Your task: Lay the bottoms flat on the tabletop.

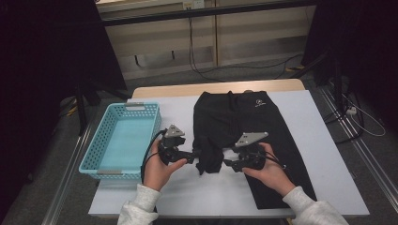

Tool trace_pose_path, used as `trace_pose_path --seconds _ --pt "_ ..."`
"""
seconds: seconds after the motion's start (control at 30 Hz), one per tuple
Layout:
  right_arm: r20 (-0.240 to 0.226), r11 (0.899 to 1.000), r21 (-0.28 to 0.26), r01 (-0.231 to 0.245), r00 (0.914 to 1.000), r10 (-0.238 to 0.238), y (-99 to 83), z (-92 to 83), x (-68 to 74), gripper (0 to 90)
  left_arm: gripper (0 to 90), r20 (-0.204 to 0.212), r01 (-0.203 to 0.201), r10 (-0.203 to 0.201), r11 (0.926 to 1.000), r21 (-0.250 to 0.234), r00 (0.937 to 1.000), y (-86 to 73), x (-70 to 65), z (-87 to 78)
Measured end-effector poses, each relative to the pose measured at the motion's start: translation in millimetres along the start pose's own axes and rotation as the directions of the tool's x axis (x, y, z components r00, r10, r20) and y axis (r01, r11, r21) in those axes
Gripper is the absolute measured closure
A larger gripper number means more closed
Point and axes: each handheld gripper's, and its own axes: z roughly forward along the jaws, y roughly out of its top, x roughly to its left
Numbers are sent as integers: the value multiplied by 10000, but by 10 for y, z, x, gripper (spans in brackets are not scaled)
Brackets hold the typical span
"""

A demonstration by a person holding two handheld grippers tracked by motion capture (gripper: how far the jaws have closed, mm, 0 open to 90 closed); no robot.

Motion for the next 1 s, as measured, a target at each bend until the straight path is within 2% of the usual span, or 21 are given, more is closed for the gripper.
trace_pose_path --seconds 0.1,0.13,0.2,0.3,0.37,0.47,0.53,0.6,0.8,0.87,1.0 --pt "-252 9998 54 212 9995 -210 57 81 72 514 201 -231 34 -36 9999 -96 9997 -20 14 -21" --pt "-432 9998 54 193 9989 -191 74 107 92 514 202 -235 95 -98 9999 -93 9997 -28 13 -21" --pt "-544 9997 42 233 9983 -230 108 159 138 498 203 -268 143 -146 9998 -99 9995 -40 16 -25" --pt "-613 9994 95 329 9976 -322 157 254 201 426 206 -310 123 -126 9999 -118 9994 -46 14 -32" --pt "-586 9991 165 392 9975 -382 171 321 221 420 206 -385 106 -110 9999 -107 9992 -48 11 -41" --pt "-543 9983 359 451 9976 -431 159 398 210 654 209 -443 81 -85 9999 -84 9990 -55 15 -46" --pt "-792 9990 405 212 9967 -180 150 407 180 798 211 -450 94 -96 9999 -53 9989 -61 11 -32" --pt "-800 9996 283 -10 9968 33 151 380 148 852 213 -438 79 -77 10000 33 9990 -66 8 -21" --pt "-980 9995 -156 -266 9949 249 147 170 66 857 209 -567 174 -179 9998 -96 9982 -61 11 -25" --pt "-1123 9981 -320 -533 9924 494 122 70 42 857 205 -515 253 -260 9996 -138 9983 -62 9 -10" --pt "-1220 9949 -431 -907 9889 849 40 -83 -13 853 205 -401 140 -139 9999 19 9991 -66 -11 67"
